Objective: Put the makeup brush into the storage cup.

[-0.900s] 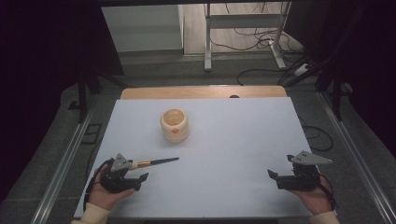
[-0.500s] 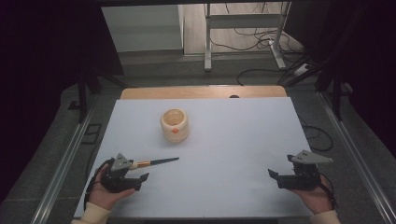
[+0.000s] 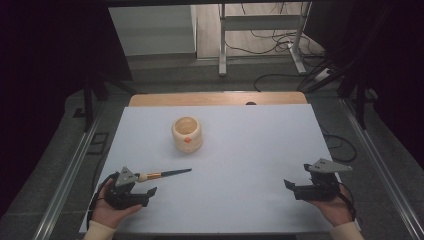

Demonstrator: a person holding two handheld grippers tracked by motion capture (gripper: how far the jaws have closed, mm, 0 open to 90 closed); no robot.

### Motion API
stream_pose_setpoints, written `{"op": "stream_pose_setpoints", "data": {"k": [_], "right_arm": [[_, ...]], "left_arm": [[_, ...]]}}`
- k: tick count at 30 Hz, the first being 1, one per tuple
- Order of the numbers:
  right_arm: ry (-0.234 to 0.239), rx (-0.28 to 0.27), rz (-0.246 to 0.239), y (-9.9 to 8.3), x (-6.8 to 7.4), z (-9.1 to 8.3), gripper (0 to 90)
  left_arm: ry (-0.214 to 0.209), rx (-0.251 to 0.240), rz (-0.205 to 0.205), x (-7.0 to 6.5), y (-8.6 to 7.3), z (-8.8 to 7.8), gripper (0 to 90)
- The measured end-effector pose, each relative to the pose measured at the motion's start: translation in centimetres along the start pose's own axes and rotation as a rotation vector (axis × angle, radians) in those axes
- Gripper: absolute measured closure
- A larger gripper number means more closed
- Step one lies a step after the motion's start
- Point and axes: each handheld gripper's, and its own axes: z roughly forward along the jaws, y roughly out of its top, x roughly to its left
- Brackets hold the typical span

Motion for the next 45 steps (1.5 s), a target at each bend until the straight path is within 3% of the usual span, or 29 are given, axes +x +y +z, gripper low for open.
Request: {"op": "stream_pose_setpoints", "data": {"k": [15, 23, 26, 34, 41, 45], "right_arm": [[-0.011, 0.009, 0.005, -0.4, -0.2, -0.3, 8.7], [-0.012, 0.008, 0.009, -0.7, -0.9, -0.5, 8.7], [-0.009, 0.005, 0.003, -0.7, -0.9, -0.5, 8.8], [-0.006, 0.012, -0.004, -0.7, -0.6, -0.5, 9.0], [-0.011, 0.013, 0.001, -0.7, -0.6, -0.6, 9.0], [-0.011, 0.014, 0.003, -0.8, -0.6, -0.7, 9.0]], "left_arm": [[-0.02, -0.001, 0.027, 0.0, 0.8, -0.2, 19.6], [-0.02, 0.014, 0.066, -0.1, 1.8, -0.8, 18.4], [-0.026, 0.032, 0.09, 0.0, 2.3, -1.2, 17.7], [-0.032, 0.003, 0.144, 0.2, 3.8, -2.4, 17.5], [-0.036, -0.006, 0.216, 0.0, 5.0, -2.6, 16.8], [-0.032, -0.001, 0.232, -0.1, 5.3, -2.5, 16.7]]}}
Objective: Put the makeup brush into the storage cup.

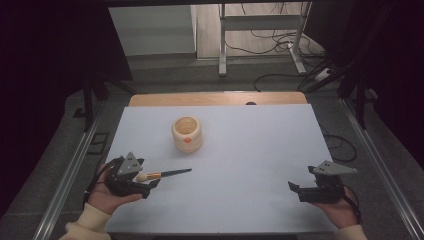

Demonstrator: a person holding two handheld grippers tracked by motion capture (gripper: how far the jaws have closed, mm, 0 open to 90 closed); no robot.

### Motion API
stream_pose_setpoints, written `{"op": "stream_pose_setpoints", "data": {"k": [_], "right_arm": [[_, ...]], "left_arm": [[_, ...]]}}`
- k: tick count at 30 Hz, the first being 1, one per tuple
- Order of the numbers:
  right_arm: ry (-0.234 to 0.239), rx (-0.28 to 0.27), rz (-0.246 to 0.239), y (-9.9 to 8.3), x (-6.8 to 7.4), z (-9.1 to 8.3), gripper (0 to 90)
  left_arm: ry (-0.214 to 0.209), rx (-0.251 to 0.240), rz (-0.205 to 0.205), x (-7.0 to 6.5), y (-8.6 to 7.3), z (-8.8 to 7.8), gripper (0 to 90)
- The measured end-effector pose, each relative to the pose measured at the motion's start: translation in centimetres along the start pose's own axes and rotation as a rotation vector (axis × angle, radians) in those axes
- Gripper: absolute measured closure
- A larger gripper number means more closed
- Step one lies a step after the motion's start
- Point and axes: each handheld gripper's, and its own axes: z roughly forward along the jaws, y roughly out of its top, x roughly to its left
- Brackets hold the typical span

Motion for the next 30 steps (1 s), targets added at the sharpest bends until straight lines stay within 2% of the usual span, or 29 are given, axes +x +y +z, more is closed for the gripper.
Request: {"op": "stream_pose_setpoints", "data": {"k": [7, 15, 22, 30], "right_arm": [[0.004, 0.002, 0.004, 0.0, 0.0, 0.1, 9.0], [0.008, 0.009, -0.008, 0.0, 0.0, 0.3, 9.0], [0.012, 0.012, -0.007, -0.1, 0.0, 0.3, 9.0], [0.015, 0.014, -0.012, -0.1, 0.1, 0.4, 9.0]], "left_arm": [[0.0, -0.013, 0.018, 0.2, 0.2, 0.0, 18.6], [-0.001, 0.004, 0.028, 0.8, 0.6, 0.0, 19.0], [-0.038, 0.011, 0.04, 1.5, 1.2, 0.3, 19.0], [-0.041, 0.026, 0.072, 1.7, 1.8, 0.8, 19.1]]}}
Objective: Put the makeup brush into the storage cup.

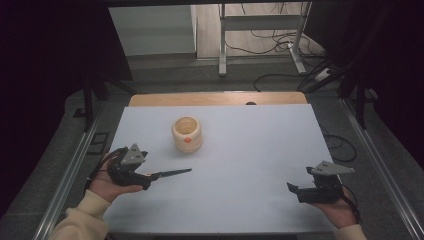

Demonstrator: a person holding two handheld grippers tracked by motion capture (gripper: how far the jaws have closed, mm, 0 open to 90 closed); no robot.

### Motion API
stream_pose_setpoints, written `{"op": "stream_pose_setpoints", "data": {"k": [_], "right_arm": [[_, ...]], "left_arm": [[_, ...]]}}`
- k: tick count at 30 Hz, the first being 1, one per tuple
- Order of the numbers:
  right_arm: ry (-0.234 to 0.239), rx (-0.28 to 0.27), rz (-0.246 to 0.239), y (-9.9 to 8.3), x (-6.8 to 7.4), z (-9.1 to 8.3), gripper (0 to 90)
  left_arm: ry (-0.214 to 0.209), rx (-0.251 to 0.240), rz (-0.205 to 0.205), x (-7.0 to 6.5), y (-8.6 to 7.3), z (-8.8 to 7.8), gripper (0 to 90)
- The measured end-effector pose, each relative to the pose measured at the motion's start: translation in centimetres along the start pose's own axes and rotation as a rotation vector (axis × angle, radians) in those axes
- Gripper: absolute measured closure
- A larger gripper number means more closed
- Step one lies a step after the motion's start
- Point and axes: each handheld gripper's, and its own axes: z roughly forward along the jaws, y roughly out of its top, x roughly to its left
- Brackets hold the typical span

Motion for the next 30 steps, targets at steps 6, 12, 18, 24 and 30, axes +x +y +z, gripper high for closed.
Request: {"op": "stream_pose_setpoints", "data": {"k": [6, 12, 18, 24, 30], "right_arm": [[0.002, 0.004, 0.002, 0.0, 0.0, 0.0, 9.0], [0.003, 0.006, 0.0, -0.1, 0.0, 0.0, 9.0], [0.002, 0.008, -0.002, -0.1, 0.0, 0.1, 9.0], [0.004, 0.009, -0.003, -0.1, 0.0, 0.1, 9.0], [0.003, 0.005, -0.001, 0.0, -0.1, -0.1, 9.0]], "left_arm": [[-0.004, 0.01, 0.028, 0.2, 0.3, 0.3, 19.2], [-0.011, 0.02, 0.039, 0.6, 0.4, 0.6, 19.1], [-0.022, 0.032, 0.052, 0.8, 0.5, 1.0, 19.1], [-0.042, 0.046, 0.083, 1.0, 0.5, 1.3, 18.7], [-0.059, 0.066, 0.098, 1.1, 0.5, 1.7, 18.3]]}}
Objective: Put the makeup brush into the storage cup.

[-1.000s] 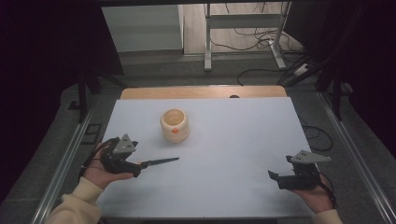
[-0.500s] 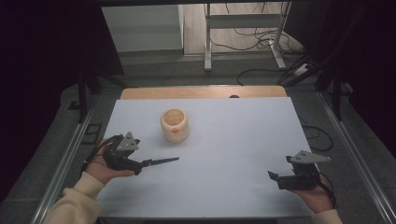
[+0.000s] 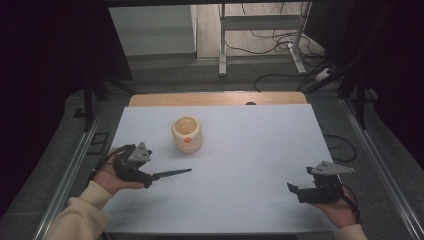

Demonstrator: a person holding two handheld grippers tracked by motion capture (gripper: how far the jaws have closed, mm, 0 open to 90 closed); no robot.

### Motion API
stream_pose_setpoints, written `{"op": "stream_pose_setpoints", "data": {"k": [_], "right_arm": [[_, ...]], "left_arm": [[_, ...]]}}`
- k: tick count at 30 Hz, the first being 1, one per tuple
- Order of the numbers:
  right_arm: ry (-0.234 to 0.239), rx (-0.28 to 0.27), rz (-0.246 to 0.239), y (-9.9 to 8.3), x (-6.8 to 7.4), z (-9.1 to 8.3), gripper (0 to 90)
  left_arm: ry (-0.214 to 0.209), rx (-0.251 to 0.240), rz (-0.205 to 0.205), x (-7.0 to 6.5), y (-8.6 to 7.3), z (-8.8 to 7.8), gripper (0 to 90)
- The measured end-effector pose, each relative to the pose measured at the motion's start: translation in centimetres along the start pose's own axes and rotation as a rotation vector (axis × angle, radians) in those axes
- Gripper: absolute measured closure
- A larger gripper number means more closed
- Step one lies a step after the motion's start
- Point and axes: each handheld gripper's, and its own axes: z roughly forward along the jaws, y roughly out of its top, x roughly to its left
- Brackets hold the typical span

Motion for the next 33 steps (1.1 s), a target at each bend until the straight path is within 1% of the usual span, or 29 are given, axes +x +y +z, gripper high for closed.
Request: {"op": "stream_pose_setpoints", "data": {"k": [3, 8, 16, 20, 28, 33], "right_arm": [[-0.004, -0.009, 0.006, 0.0, -0.1, -0.1, 9.0], [-0.003, -0.007, 0.003, 0.0, -0.1, -0.1, 9.0], [-0.004, -0.007, 0.002, 0.0, -0.1, -0.1, 9.0], [-0.007, -0.009, 0.003, 0.0, -0.1, -0.2, 9.0], [-0.007, -0.008, 0.001, 0.0, -0.1, -0.1, 9.0], [-0.01, -0.009, 0.002, 0.0, -0.1, -0.1, 9.0]], "left_arm": [[-0.007, 0.007, 0.001, 0.1, 0.0, 0.2, 18.3], [-0.014, 0.018, 0.012, 0.3, 0.0, 0.4, 18.2], [-0.023, 0.034, 0.02, 0.9, 0.0, 0.9, 18.1], [-0.028, 0.046, 0.033, 1.0, 0.0, 1.2, 18.1], [-0.034, 0.063, 0.073, 1.0, 0.2, 1.6, 18.1], [-0.036, 0.066, 0.078, 1.2, 0.2, 1.9, 18.2]]}}
